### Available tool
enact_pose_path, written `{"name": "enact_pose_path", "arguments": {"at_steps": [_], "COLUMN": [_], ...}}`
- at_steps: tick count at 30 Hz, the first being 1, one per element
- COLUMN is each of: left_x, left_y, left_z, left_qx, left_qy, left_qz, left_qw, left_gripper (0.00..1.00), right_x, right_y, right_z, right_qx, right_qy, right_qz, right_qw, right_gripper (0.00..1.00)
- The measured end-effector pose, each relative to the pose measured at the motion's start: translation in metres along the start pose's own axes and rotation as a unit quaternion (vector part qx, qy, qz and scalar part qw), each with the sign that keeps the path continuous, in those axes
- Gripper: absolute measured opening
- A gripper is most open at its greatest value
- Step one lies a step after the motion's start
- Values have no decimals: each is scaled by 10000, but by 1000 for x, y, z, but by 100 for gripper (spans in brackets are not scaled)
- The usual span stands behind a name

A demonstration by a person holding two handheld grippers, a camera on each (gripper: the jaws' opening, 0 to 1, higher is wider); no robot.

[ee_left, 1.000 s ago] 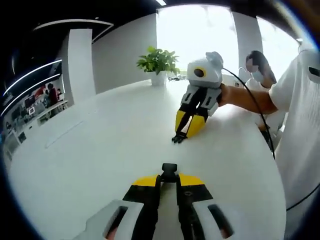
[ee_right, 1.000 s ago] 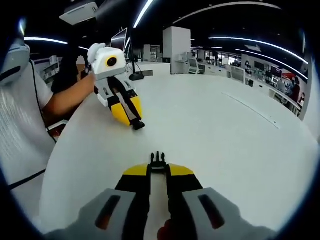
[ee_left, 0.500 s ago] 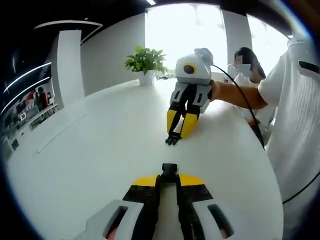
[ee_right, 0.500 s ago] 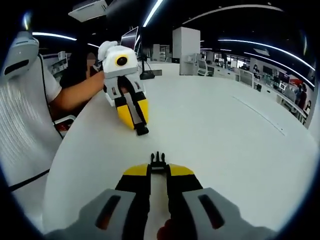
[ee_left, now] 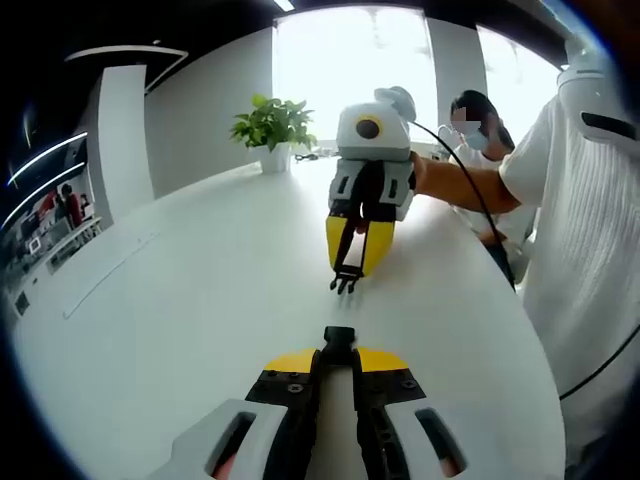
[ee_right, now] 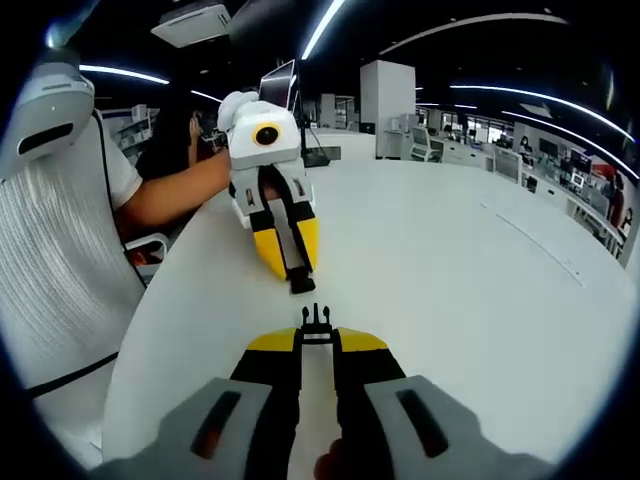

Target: Snap the two parts of the plastic buckle together until the buckle closes and remains connected.

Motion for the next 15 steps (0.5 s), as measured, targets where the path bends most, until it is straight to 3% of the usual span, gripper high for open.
{"name": "enact_pose_path", "arguments": {"at_steps": [15], "left_x": [2], "left_y": [4], "left_z": [-12], "left_qx": [-316], "left_qy": [145], "left_qz": [10], "left_qw": [9994], "left_gripper": [12], "right_x": [0], "right_y": [8], "right_z": [18], "right_qx": [238], "right_qy": [-131], "right_qz": [14], "right_qw": [9996], "right_gripper": [12]}}
Point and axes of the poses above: the point that each gripper's makers call its tool centre point, and the gripper's own axes: y roughly forward along the fingers, z roughly to its left, x roughly out of its top, the point moved 3 cm from there along -y, roughly backward along the fingers, and after that the axes turned 2 degrees about z, right-handed, at the moved point
